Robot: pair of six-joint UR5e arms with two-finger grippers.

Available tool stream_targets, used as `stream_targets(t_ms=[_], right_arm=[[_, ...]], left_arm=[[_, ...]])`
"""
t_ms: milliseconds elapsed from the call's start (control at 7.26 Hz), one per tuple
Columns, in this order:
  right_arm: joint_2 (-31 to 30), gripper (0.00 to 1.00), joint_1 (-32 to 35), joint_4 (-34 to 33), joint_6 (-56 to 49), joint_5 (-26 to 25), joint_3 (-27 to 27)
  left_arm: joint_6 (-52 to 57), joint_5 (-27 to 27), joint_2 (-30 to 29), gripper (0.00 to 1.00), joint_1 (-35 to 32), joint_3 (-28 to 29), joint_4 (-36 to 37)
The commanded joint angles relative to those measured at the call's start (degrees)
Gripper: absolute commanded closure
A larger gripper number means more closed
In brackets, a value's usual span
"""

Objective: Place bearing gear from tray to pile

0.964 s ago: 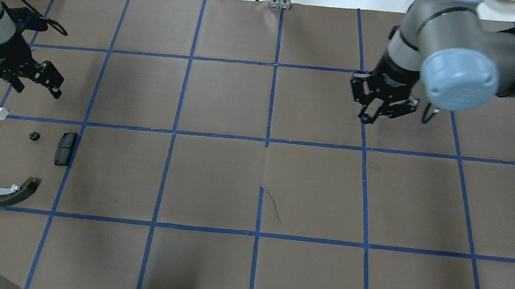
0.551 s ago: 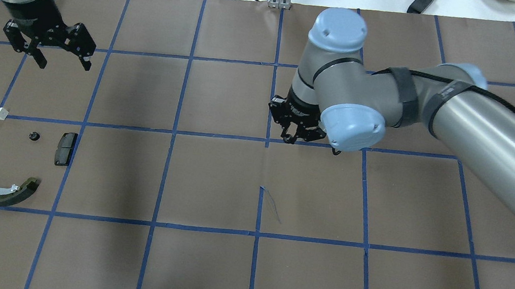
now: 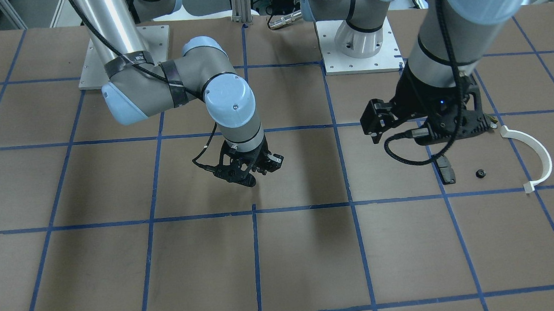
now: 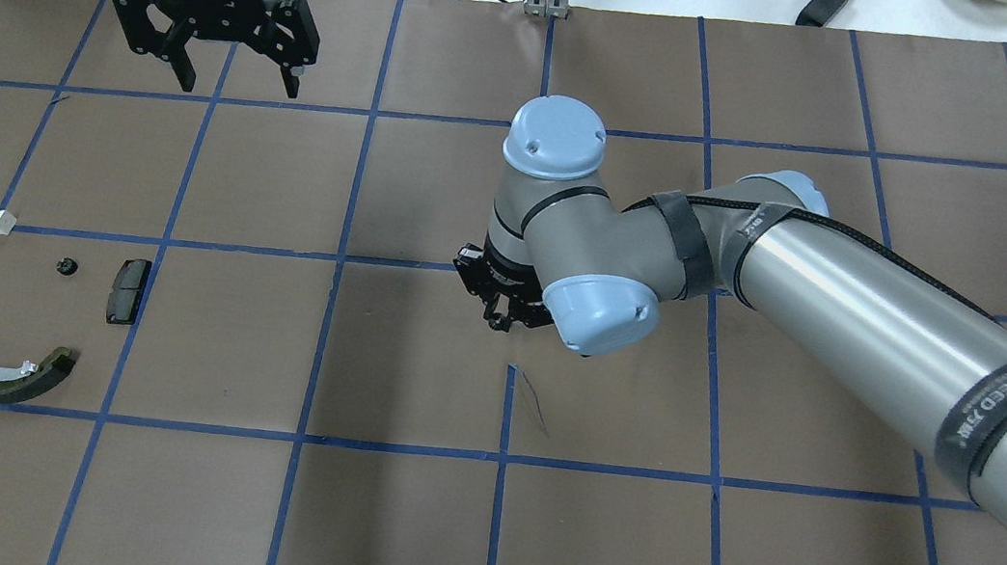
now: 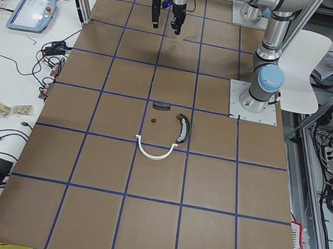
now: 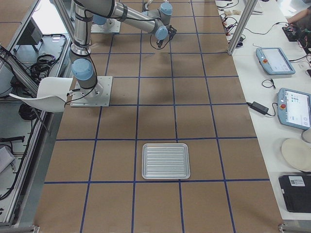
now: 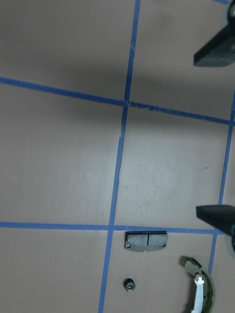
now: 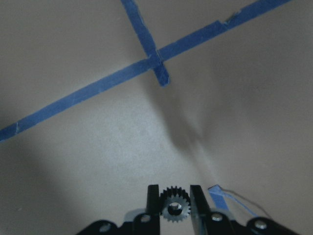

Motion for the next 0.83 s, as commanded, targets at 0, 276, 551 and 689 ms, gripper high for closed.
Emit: stream_targets(t_ms=[0,276,551,689], right_arm=[[0.69,0.01,0.57,-2.26,0.13,-0.18,0.97],[0.52,0.00,0.39,-2.61,-0.48,-0.53,1.06],[-2.18,0.00,-3.63,-2.17,-4.94,-2.46,-0.25],[-5.69,0.00,-8.87,0.53,-13.59,-2.56,-0.35]], left_arm=[[1.64,0.27,4.57,0.00,-0.79,-1.62,-0.62],[4.26,0.18,8.00,0.00,-0.35,-10.64,10.53],[4.46,-0.52,9.07,0.00,0.26,-12.36,12.92],[3.85,-2.61,9.07,0.00,0.61,-12.35,11.95]])
